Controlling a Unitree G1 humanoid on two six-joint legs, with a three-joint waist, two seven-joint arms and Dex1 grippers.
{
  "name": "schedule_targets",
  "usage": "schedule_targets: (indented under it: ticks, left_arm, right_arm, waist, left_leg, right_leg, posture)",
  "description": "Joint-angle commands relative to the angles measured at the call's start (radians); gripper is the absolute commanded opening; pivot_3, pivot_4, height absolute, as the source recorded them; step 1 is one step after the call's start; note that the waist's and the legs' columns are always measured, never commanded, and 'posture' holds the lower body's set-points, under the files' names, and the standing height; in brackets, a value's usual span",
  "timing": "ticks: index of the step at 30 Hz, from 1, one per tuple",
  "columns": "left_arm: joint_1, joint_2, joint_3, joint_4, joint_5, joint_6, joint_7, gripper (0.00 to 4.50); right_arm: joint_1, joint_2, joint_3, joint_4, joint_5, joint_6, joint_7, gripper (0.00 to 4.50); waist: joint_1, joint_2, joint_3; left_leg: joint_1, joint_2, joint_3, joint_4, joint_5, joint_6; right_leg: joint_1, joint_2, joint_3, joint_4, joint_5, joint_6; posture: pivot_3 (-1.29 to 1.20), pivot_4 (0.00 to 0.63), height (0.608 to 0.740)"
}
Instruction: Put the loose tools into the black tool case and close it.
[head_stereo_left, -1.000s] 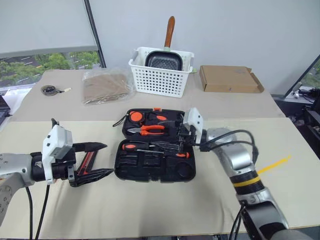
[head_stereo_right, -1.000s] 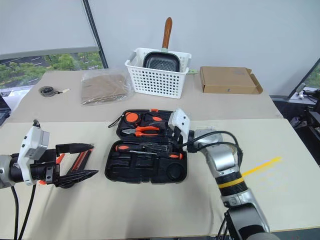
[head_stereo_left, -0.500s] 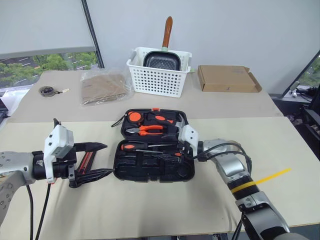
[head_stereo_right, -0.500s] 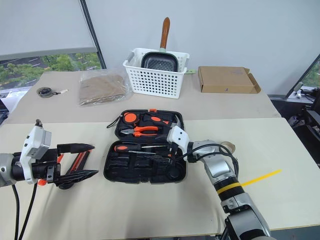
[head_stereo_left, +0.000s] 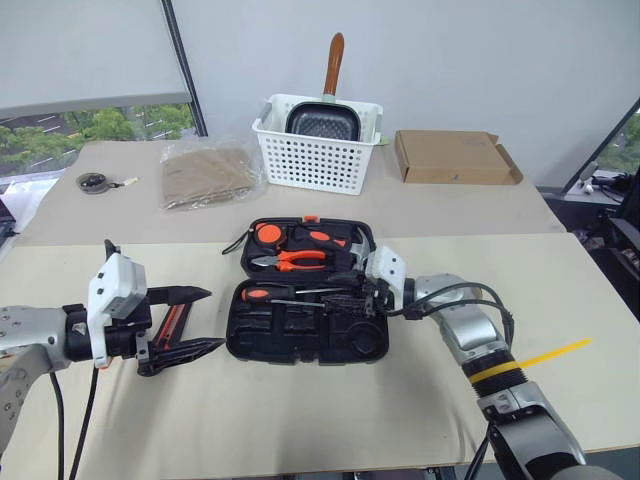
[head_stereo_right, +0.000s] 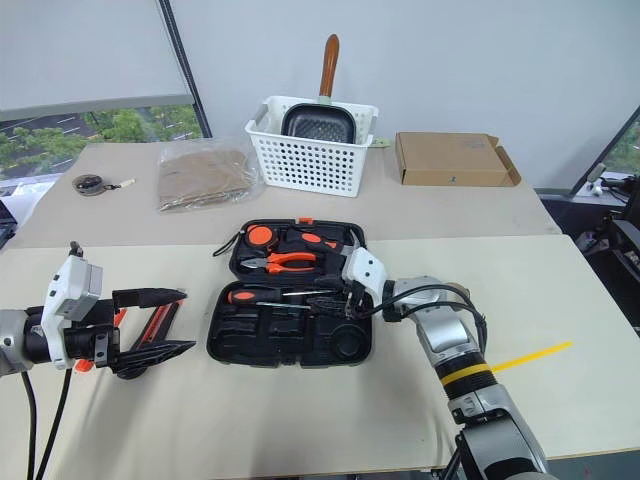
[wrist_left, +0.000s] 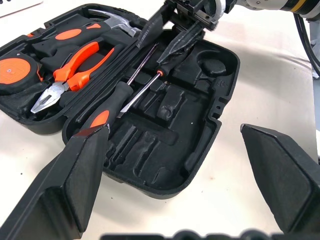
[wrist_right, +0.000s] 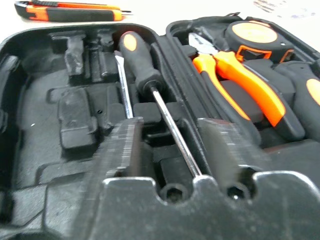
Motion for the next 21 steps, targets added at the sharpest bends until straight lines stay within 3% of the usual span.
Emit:
schedule_targets:
  ticks: [1, 2, 11, 21]
  left_arm:
    - [0.003, -0.004, 0.007, -0.005, 0.004, -0.033, -0.009, 4.5]
    - [0.005, -0.004, 0.007, -0.004, 0.005, -0.036, -0.009, 4.5]
    - [0.016, -0.001, 0.009, 0.004, 0.009, -0.052, -0.014, 4.5]
    - [0.015, 0.0, 0.004, 0.012, 0.017, -0.063, -0.017, 4.5]
  right_arm:
    - [-0.027, -0.013, 0.006, -0.032, -0.005, -0.014, 0.022, 0.29]
    - [-0.024, -0.014, 0.01, -0.034, -0.007, -0.013, 0.027, 0.05]
    - [-0.022, -0.012, 0.032, -0.027, -0.021, -0.006, 0.036, 0.05]
    - [-0.028, -0.061, 0.106, 0.01, -0.137, 0.001, 0.039, 0.05]
  waist:
    - [0.0, 0.0, 0.0]
    - [0.0, 0.0, 0.0]
    - [0.0, 0.0, 0.0]
    - [0.002, 0.0, 0.0]
  left_leg:
    - [0.0, 0.0, 0.0, 0.0, 0.0, 0.0]
    - [0.0, 0.0, 0.0, 0.0, 0.0, 0.0]
    - [0.0, 0.0, 0.0, 0.0, 0.0, 0.0]
    - [0.001, 0.0, 0.0, 0.0, -0.001, 0.002]
  right_leg:
    - [0.0, 0.0, 0.0, 0.0, 0.0, 0.0]
    - [0.0, 0.0, 0.0, 0.0, 0.0, 0.0]
    - [0.0, 0.0, 0.0, 0.0, 0.0, 0.0]
    - [0.001, 0.0, 0.0, 0.0, 0.0, 0.0]
  posture:
    - [0.0, 0.15, 0.7]
    - [0.0, 0.15, 0.7]
    - [0.0, 0.15, 0.7]
    - [0.0, 0.15, 0.7]
